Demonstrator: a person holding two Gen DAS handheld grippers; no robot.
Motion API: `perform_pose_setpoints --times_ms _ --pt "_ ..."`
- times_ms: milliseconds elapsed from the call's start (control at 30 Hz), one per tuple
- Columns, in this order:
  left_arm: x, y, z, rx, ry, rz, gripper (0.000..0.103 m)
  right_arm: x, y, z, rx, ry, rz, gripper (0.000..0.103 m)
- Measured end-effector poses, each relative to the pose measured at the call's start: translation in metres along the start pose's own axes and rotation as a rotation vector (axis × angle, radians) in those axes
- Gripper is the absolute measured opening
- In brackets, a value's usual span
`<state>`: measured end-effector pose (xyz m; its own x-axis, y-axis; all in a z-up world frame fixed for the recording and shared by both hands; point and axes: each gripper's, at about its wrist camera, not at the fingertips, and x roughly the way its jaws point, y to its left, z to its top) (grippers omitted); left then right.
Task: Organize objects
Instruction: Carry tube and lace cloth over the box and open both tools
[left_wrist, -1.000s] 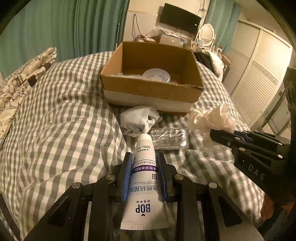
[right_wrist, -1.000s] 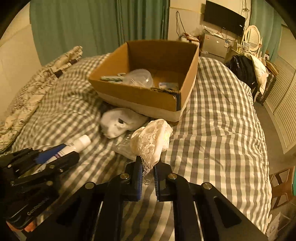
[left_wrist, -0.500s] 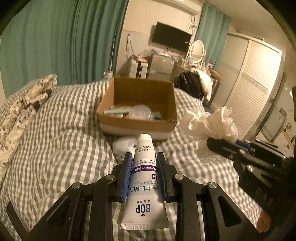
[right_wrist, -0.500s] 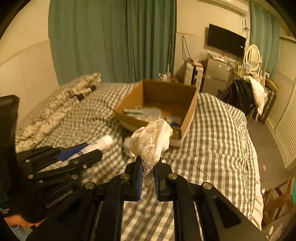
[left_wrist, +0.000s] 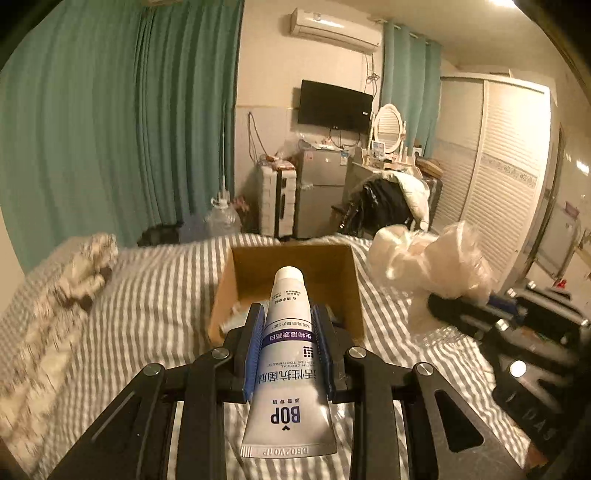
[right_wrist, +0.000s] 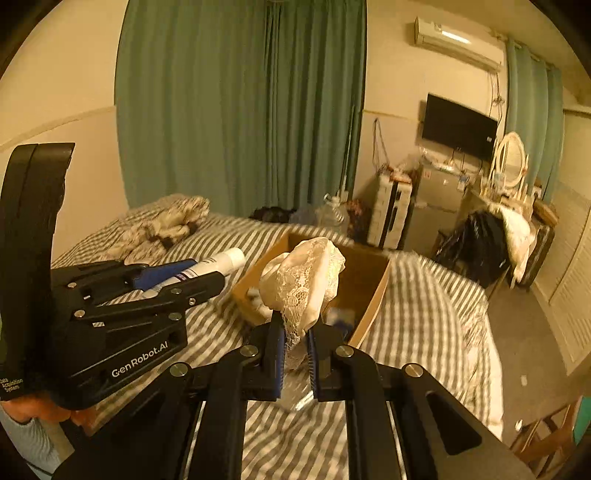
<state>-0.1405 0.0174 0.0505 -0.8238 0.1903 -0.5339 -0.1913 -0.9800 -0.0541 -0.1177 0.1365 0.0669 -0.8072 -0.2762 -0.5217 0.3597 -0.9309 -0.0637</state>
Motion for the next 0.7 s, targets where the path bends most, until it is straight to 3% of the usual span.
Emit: perform_pose_setpoints --times_ms 300,700 --pt "0.057 0.011 0.045 0.022 -0.025 0.034 0.027 0.043 -0.027 0.056 0.012 -0.050 -0.011 0.010" --pt "0.160 0.036 0.030 0.011 0.080 0.048 0.027 0.159 -0.064 0.049 0.067 0.049 -0.022 0.010"
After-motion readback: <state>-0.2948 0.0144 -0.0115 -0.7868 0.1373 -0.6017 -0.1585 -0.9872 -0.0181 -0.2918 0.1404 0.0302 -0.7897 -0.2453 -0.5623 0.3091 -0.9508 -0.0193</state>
